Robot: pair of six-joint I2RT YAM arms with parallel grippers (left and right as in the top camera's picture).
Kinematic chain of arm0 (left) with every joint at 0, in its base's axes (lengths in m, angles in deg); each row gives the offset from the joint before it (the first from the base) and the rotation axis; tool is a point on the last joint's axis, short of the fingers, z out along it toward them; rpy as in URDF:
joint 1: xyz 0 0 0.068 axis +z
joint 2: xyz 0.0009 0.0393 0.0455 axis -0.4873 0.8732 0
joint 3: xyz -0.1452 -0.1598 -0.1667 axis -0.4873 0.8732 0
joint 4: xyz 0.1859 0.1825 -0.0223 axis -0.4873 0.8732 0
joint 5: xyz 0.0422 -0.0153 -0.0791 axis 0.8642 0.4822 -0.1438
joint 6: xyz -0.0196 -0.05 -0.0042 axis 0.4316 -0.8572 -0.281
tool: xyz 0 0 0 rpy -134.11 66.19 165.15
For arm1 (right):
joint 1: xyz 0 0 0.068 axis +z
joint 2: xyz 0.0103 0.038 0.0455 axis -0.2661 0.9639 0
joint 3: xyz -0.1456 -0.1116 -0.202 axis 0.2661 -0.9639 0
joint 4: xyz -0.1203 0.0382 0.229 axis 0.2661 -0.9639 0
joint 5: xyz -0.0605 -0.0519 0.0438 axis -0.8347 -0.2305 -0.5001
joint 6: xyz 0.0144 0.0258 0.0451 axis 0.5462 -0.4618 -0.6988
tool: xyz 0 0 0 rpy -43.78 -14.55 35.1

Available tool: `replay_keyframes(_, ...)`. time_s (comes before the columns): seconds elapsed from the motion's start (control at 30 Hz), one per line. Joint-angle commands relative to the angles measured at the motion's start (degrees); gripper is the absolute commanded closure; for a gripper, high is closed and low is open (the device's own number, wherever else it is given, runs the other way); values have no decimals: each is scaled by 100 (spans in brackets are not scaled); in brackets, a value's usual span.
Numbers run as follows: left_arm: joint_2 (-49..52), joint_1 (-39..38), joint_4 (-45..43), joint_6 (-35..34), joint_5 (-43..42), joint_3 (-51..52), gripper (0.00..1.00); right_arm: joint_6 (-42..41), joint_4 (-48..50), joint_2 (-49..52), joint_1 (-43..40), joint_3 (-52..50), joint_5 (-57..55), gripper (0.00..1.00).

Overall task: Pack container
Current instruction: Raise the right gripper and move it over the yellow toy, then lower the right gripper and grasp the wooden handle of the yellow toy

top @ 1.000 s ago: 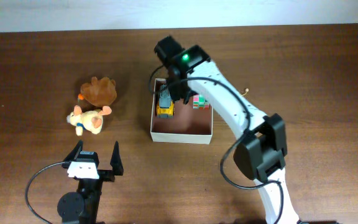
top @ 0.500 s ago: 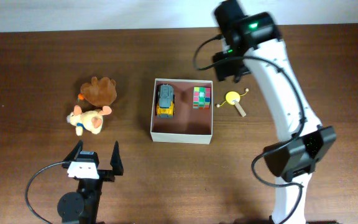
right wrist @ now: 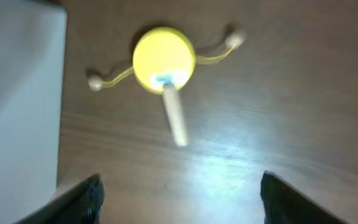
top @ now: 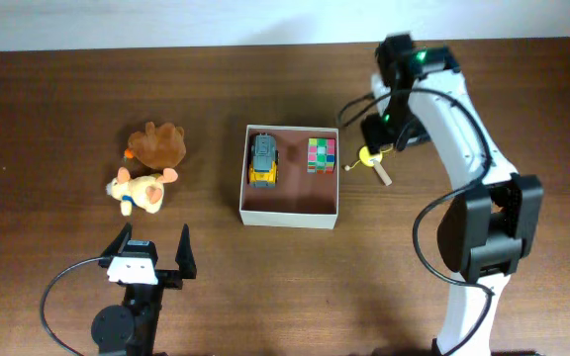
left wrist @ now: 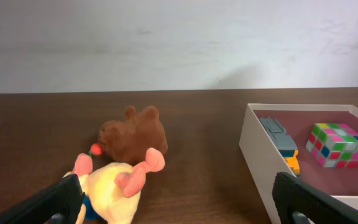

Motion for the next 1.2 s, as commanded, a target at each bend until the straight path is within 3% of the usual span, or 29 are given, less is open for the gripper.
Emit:
replay_keyframes(0.0, -55, 35, 2, 50, -63, 35, 1, 76, 385, -31, -11, -763, 328, 25)
replay_keyframes(0.37, -55, 35, 2, 50, -63, 35, 1, 289, 2013, -31, -9, -2422, 393, 26)
replay_keyframes(0.6, -55, 35, 2, 50, -63, 35, 1, 415, 2634, -28, -9, -2750, 387, 27)
replay_keyframes(1.13, -55, 35, 2, 50, -63, 35, 1, 479, 2817, -28, -15, -2750, 127, 48)
replay_keyframes(1.17, -55, 35, 2, 50, -63, 35, 1, 479, 2776, -28, -15, -2750, 125, 53)
